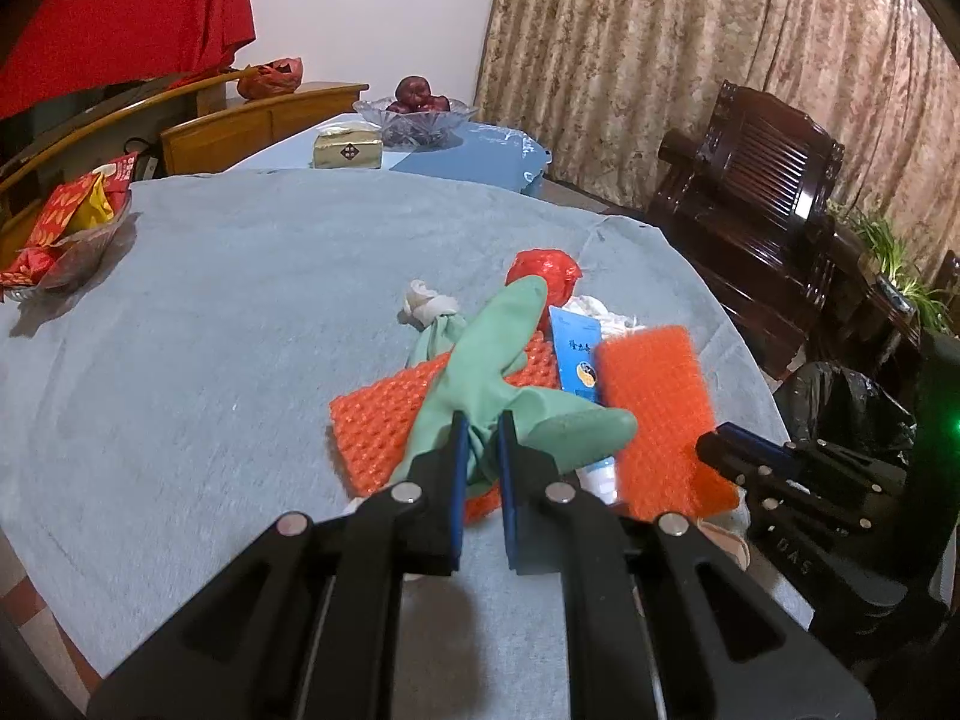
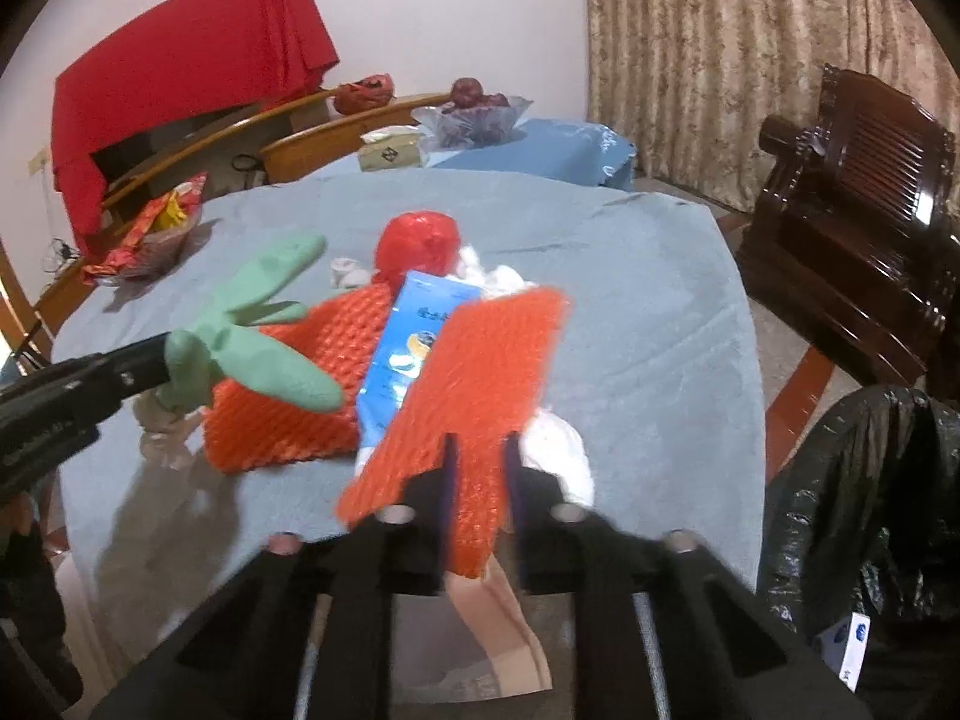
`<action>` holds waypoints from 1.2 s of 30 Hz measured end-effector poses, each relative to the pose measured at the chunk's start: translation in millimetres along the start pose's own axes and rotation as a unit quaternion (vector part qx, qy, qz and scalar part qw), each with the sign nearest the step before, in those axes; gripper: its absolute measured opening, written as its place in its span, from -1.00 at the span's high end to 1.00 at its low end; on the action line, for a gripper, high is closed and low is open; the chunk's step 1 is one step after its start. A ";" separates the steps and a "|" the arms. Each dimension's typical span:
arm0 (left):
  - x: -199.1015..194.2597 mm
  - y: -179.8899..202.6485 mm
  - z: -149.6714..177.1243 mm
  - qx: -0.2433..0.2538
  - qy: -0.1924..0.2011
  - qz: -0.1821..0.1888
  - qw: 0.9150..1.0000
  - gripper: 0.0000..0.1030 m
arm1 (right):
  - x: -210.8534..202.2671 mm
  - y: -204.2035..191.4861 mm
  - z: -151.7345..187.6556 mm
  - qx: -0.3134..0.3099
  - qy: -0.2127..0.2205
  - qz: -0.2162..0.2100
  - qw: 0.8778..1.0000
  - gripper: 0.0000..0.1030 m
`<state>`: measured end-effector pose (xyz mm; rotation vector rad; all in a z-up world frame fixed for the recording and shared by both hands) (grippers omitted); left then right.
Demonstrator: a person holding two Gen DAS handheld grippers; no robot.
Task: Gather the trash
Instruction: 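Grasp the green glove with the left gripper while the right gripper grasps the orange net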
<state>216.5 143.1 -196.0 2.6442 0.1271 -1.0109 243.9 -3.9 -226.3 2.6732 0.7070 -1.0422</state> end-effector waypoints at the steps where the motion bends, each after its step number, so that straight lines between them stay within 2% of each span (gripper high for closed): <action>1: -0.4 0.5 -0.6 0.000 0.000 0.000 1.000 0.83 | -1.3 -0.7 -1.3 -0.001 0.003 -0.001 1.000 0.84; 10: -9.2 7.6 -6.7 0.009 0.011 -0.001 1.000 0.83 | -27.8 3.1 -13.7 0.004 0.028 -0.008 1.000 0.89; 12: -12.1 10.7 -8.6 0.010 0.013 0.001 1.000 0.83 | -34.5 3.9 -19.0 0.005 0.036 -0.008 0.999 1.00; 21: -23.0 23.5 -12.8 0.016 0.021 0.007 1.000 0.83 | -52.4 8.8 -32.3 -0.003 0.056 0.004 0.998 0.99; 22: -22.9 23.6 -11.5 0.016 0.020 0.007 1.000 0.83 | -51.0 10.1 -30.9 -0.001 0.054 0.005 0.999 0.97; 24: -20.9 21.8 -7.4 0.019 0.016 0.003 1.000 0.83 | -42.3 11.0 -25.2 0.002 0.038 0.001 0.999 0.71; 25: -19.3 20.5 -5.5 0.020 0.014 0.001 1.000 0.83 | -36.2 11.7 -21.3 0.005 0.029 0.001 1.000 0.46; 26: -17.6 18.3 -4.1 0.019 0.012 -0.001 1.000 0.83 | -32.5 11.9 -18.2 0.007 0.025 -0.001 1.000 0.32; 28: -12.9 12.6 -0.1 0.013 0.006 -0.005 1.000 0.83 | -24.6 12.3 -11.4 0.010 0.016 -0.001 1.000 0.19; 29: -10.3 10.1 0.6 0.010 0.003 -0.006 1.000 0.83 | -18.4 12.5 -7.6 0.008 0.008 0.001 1.000 0.00; 31: -6.0 5.4 2.1 0.009 -0.001 -0.010 1.000 0.83 | -9.1 13.2 -1.5 0.009 -0.002 0.002 1.000 -0.13; 35: -0.1 0.5 2.9 0.008 -0.006 -0.012 1.000 0.83 | 12.7 17.5 10.5 0.020 -0.033 -0.002 0.999 -0.13; 36: 1.1 -0.8 2.2 0.006 -0.006 -0.013 1.000 0.83 | 15.8 18.3 12.8 0.025 -0.039 -0.007 0.999 -0.06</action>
Point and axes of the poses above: each gripper's, at about its wrist camera, not at the fingertips, and x roughly the way its jaws point, y to its right, z to its underside, the point moved 8 cm from there along x, roughly the way its jaws point, and after that the axes turned 9 degrees about -x, right-handed, at the moved point
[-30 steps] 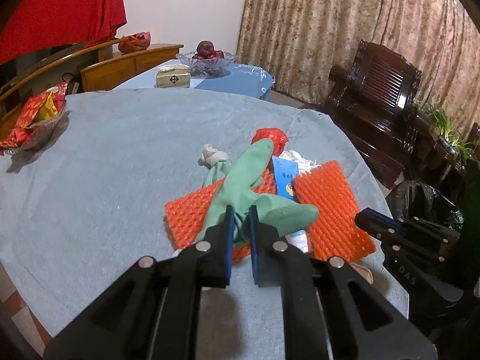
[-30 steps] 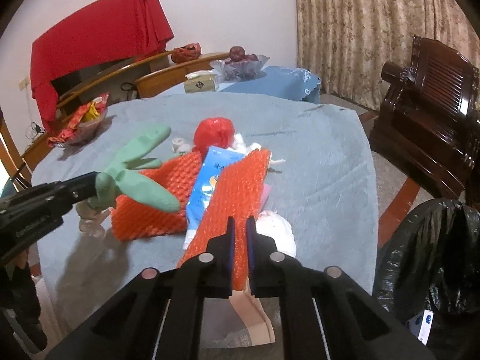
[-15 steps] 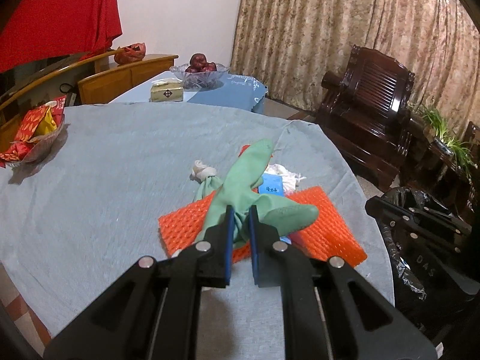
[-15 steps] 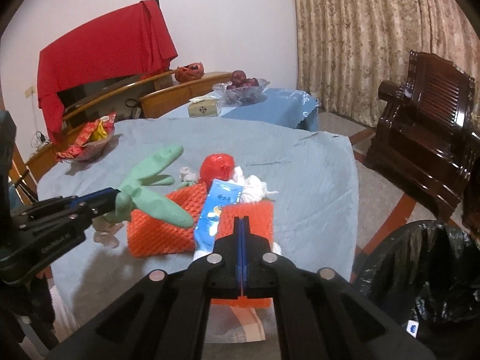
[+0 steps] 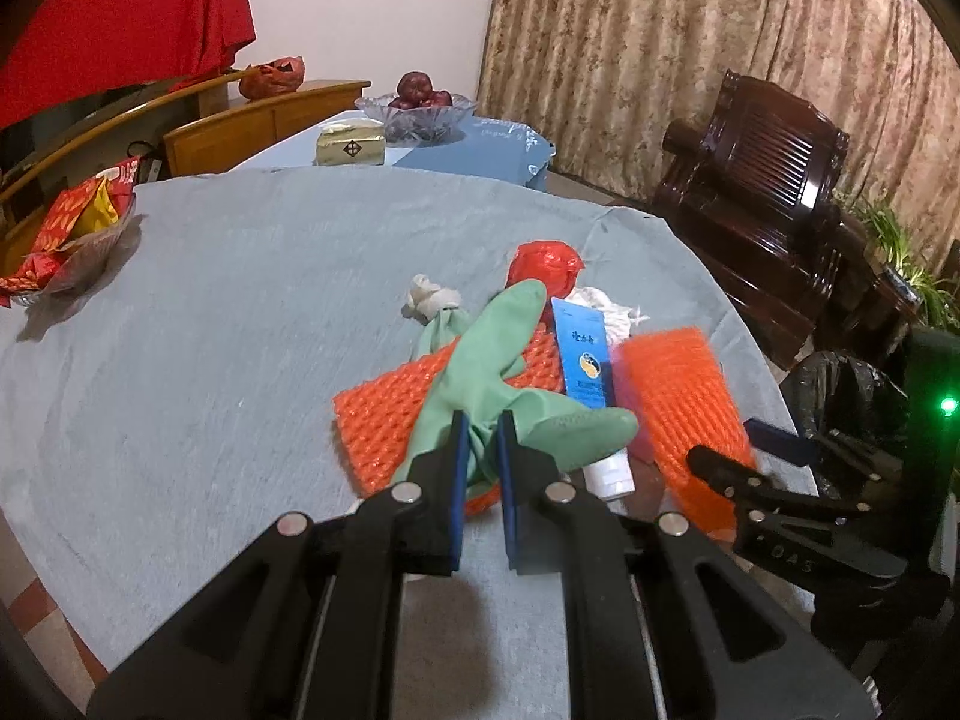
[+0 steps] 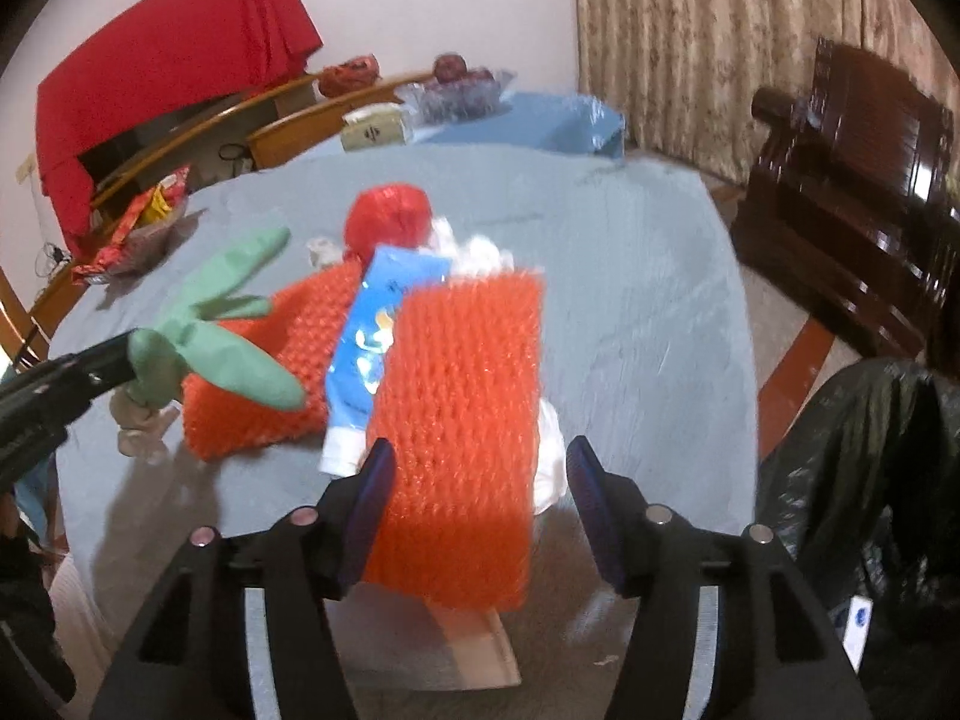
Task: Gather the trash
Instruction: 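Grasp the green glove with the left gripper while the right gripper grasps the orange net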
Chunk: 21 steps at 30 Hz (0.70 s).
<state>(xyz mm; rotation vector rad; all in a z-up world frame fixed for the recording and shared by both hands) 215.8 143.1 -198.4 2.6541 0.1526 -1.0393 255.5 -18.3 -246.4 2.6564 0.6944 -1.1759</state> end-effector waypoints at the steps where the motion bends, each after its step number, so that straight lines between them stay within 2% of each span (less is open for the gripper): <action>1: 0.7 -0.4 -0.3 0.000 -0.001 0.000 1.000 0.83 | 2.2 -0.2 1.1 0.002 -0.005 -0.006 1.000 0.23; 3: 1.3 -1.6 -0.8 -0.001 -0.002 0.000 1.000 0.83 | 1.6 -2.1 1.6 0.000 -0.006 -0.014 1.000 0.43; 4: 1.1 -1.8 -1.2 -0.002 -0.002 0.000 1.000 0.83 | -1.0 -2.8 1.0 -0.002 -0.001 -0.016 1.000 0.63; 6: -0.2 -1.0 -1.6 -0.003 -0.001 0.000 1.000 0.83 | -9.7 -2.1 -1.6 -0.004 0.009 -0.015 1.000 0.74; 13: -12.3 12.6 -9.0 0.003 0.010 0.010 1.000 0.83 | -47.5 1.0 -21.1 0.000 0.055 -0.022 0.998 0.77; 21: -34.8 45.6 -19.9 0.019 0.031 0.036 0.999 0.83 | -95.0 9.8 -38.8 -0.001 0.098 -0.001 0.995 0.77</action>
Point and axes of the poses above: each gripper's, at about its wrist camera, not at the fingertips, and x roughly the way its jaws point, y to its right, z to its underside, the point moved 8 cm from there along x, roughly the way its jaws point, and after that the axes turned 9 degrees about -x, right-handed, at the moved point
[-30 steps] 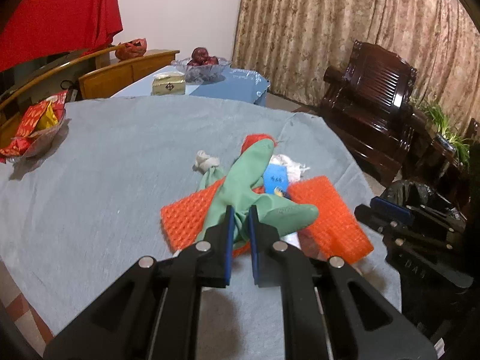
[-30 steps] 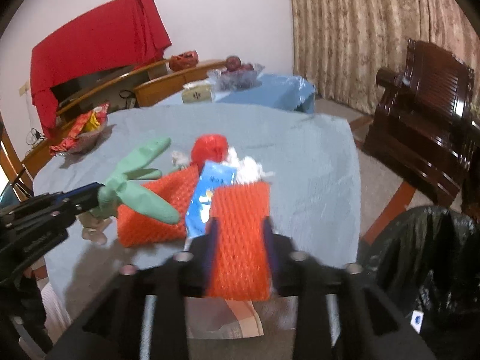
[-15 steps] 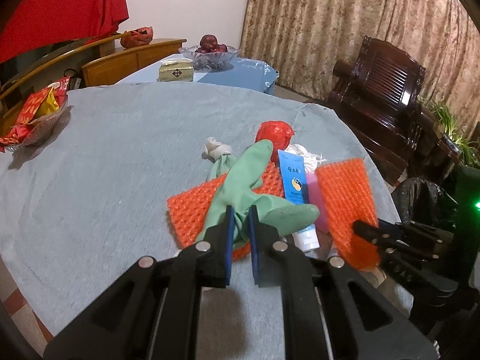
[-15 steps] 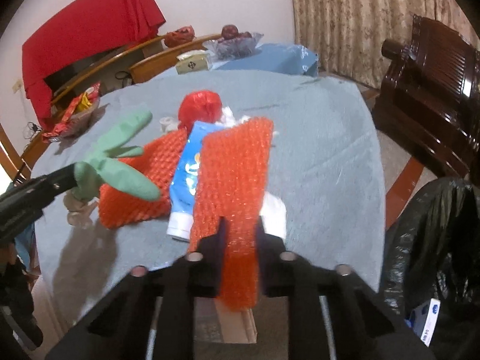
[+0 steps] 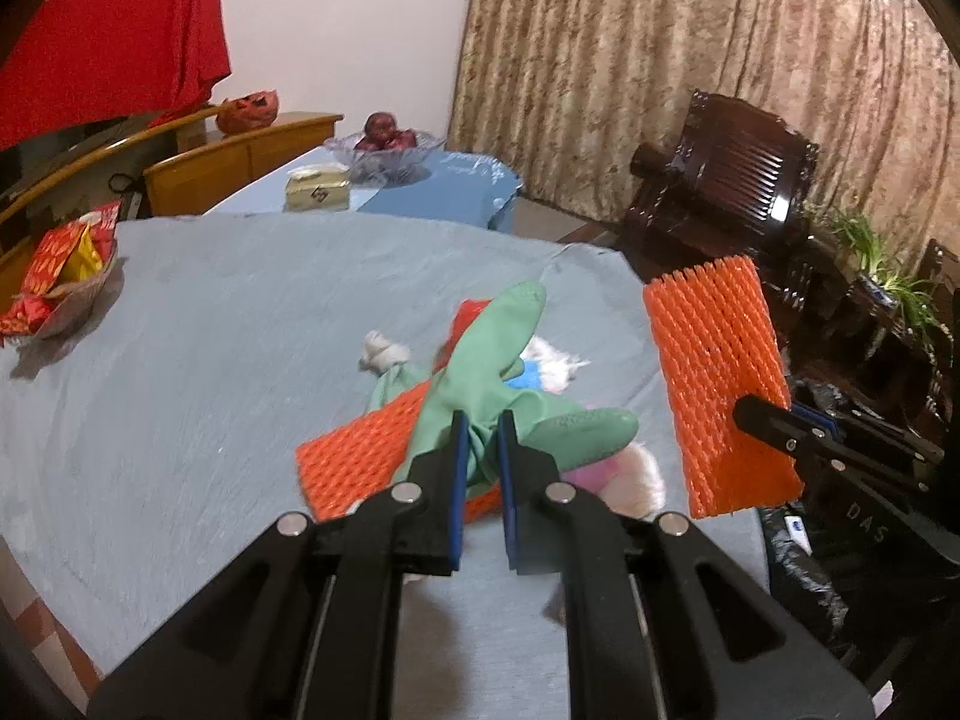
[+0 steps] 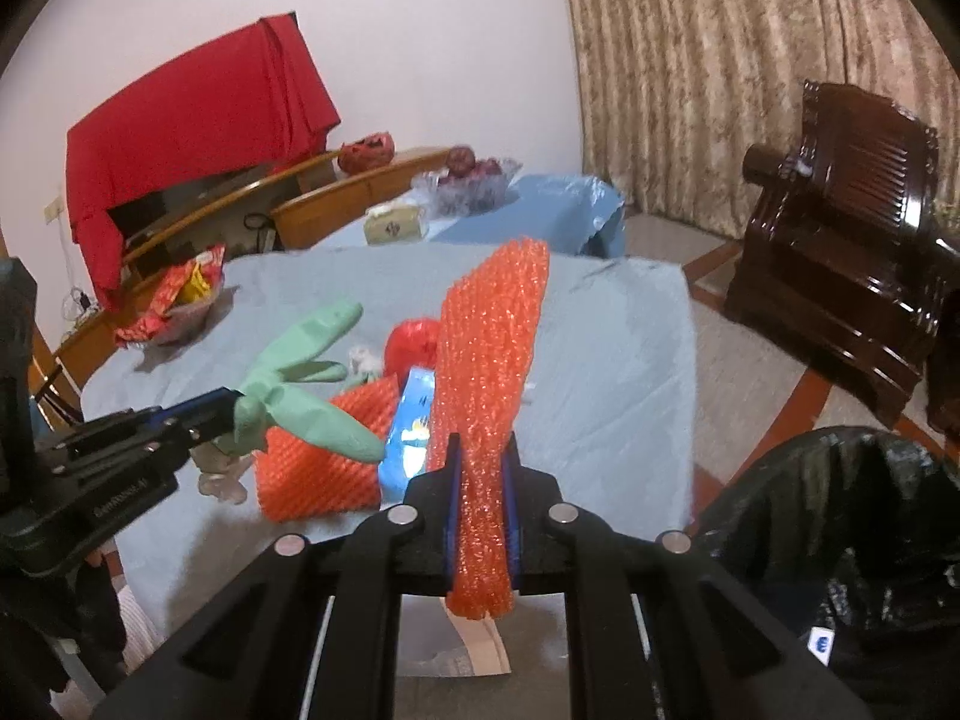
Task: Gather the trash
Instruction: 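Grasp the green glove with the left gripper while the right gripper grasps the orange net, then carry the glove and orange net over the bin and open both grippers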
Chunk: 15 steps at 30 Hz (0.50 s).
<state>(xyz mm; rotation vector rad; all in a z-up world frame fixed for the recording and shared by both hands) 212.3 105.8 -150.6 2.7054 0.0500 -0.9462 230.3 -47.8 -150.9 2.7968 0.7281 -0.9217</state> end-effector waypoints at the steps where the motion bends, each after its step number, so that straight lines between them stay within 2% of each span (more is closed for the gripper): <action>1: -2.2 4.9 -1.1 0.001 0.001 0.005 1.000 0.83 | -4.8 1.6 -2.1 -0.001 0.003 0.003 1.000 0.77; 8: -12.6 44.3 -3.0 0.014 0.005 0.040 0.999 0.83 | -41.8 22.9 -11.0 0.004 0.025 0.027 0.999 0.77; 15: -16.8 93.6 -1.1 0.037 0.006 0.079 0.996 0.83 | -79.3 57.7 -4.2 0.016 0.038 0.064 0.997 0.77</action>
Point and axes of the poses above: each gripper's, at about its wrist camera, not at the fingertips, and x roughly the way its jaws point, y to its right, z to its underside, the point moved 8 cm from there along x, roughly the way its jaws point, and after that the axes turned 9 degrees about -x, right-handed, at the moved point
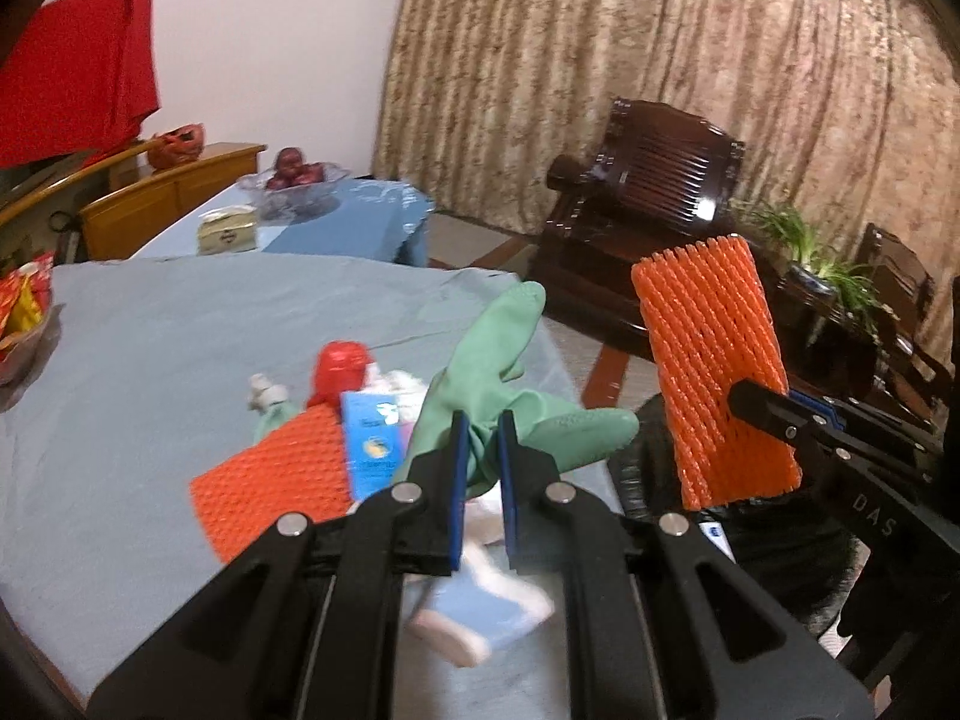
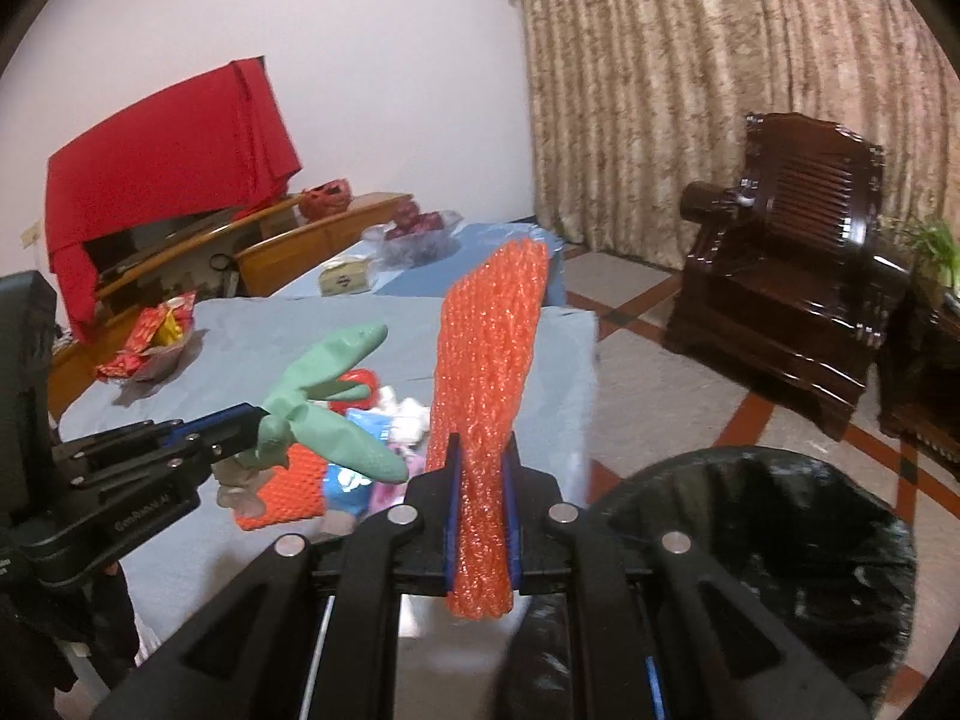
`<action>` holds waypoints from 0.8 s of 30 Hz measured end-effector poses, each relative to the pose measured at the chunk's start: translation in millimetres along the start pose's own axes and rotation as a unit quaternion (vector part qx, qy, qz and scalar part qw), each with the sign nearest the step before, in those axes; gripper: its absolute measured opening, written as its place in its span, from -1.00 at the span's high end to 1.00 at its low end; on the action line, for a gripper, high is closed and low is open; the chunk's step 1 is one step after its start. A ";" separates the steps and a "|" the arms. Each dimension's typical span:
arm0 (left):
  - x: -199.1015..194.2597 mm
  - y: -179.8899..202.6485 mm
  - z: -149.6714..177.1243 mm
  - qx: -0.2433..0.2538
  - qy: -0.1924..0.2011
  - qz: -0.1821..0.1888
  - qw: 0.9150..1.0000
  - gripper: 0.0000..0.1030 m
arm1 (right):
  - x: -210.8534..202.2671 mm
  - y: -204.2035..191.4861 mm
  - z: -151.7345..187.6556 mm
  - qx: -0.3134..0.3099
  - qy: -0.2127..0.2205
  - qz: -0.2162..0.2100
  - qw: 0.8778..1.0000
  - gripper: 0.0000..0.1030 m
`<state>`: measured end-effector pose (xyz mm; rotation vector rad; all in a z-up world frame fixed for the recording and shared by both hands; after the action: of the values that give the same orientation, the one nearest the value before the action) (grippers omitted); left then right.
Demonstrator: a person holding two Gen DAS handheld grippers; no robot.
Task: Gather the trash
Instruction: 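Carry the glove and orange net over the bin and open both grippers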
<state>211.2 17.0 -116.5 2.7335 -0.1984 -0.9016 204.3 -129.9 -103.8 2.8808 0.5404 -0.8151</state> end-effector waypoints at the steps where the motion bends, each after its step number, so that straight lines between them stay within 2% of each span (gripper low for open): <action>1: 0.6 6.3 0.6 0.003 0.000 0.005 1.000 0.83 | -3.3 4.7 1.7 0.002 0.001 0.004 1.000 0.77; 11: 15.1 79.3 11.5 0.040 -0.014 0.064 0.997 0.83 | -41.1 75.4 26.1 0.029 -0.007 0.076 0.997 0.77; 24: 50.2 162.9 38.3 0.070 -0.049 0.135 0.987 0.83 | -70.8 150.9 64.7 0.070 -0.029 0.155 0.985 0.77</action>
<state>220.4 -157.0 -128.5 2.6993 -0.6572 -0.9748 171.1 -304.7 -121.9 2.9448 0.0249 -0.9123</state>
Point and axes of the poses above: each gripper's, at about its wrist camera, not at the fingertips, and x roughly the way its jaws point, y to its right, z to its underside, the point moved 8 cm from there along x, roughly the way its jaws point, and after that the axes turned 9 degrees about -x, right-handed, at the moved point
